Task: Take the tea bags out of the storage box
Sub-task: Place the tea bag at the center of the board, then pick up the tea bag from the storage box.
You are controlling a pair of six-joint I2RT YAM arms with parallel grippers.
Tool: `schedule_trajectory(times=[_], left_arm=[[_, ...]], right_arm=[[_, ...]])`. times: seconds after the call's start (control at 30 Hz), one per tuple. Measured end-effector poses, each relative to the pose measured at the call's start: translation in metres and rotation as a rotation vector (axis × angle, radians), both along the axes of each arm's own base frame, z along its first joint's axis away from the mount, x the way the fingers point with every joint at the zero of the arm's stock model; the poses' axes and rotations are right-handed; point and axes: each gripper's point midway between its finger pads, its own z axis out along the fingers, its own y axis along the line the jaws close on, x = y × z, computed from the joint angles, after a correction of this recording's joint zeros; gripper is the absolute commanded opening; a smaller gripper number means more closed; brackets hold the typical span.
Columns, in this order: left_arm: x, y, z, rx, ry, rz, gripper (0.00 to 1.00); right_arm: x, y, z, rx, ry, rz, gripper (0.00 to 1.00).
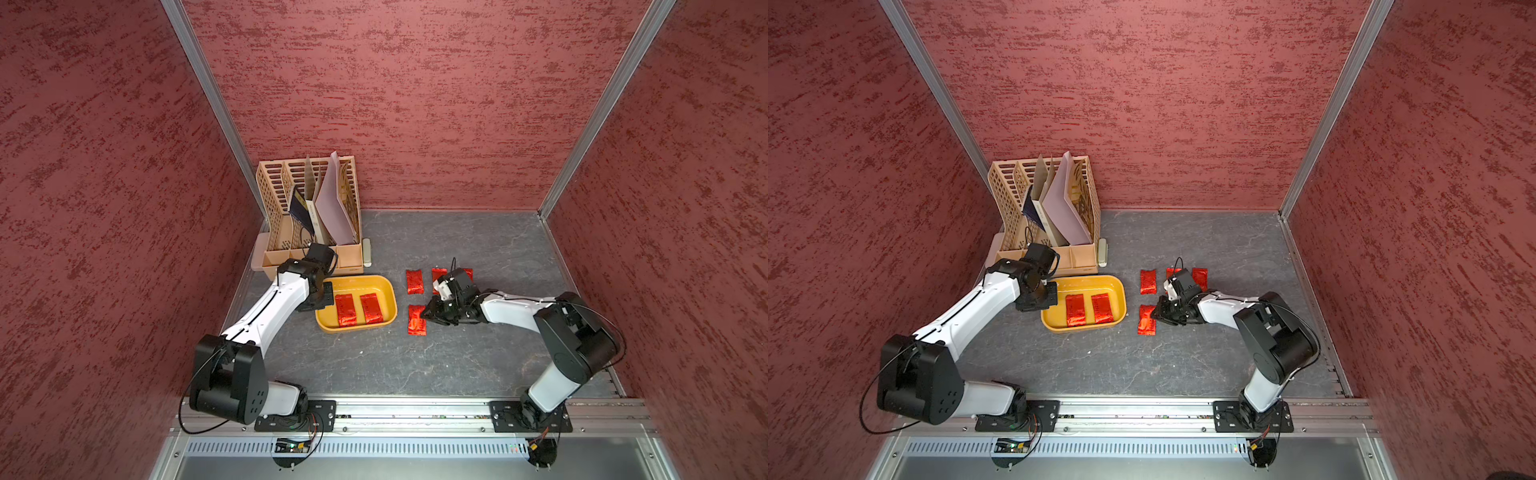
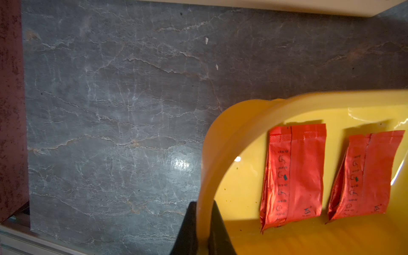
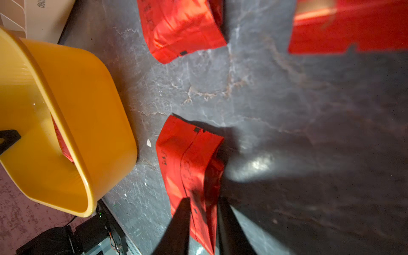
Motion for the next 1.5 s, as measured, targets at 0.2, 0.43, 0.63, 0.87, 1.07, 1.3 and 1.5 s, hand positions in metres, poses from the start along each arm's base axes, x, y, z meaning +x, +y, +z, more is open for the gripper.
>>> schedule_trajectory(times=[0.2,0.43,0.63,0.87,1.07,1.3,1.5], left_arm=[[0.000,0.000,0.000,0.000,0.000,0.000,0.00],[0.000,0.000,0.001,-0.001,-0.003,0.000,0.00],[0.000,0.000,0.001,-0.001,-0.003,0.000,0.00],[0.000,0.000,0.001,-0.001,-0.004,0.000,0.00],[0.000,0.000,0.001,-0.001,-0.004,-0.001,0.00],[0.000,0.000,0.001,-0.001,-0.004,-0.001,0.00],[-0.002,0.001,-0.001,0.002,0.005,0.000,0.00]], right_arm=[[0.003,-0.005,0.011,0.011,-0.031,-0.017,0.37],[0.004,0.015,0.081,0.091,-0.226,0.086,0.35],[0.008,0.101,0.130,0.166,-0.321,0.265,0.34],[0.019,0.177,0.096,0.154,-0.251,0.355,0.35],[0.024,0.198,0.058,0.124,-0.158,0.366,0.39],[0.029,0.218,0.042,0.111,-0.127,0.384,0.40],[0.023,0.230,0.035,0.109,-0.112,0.408,0.38]])
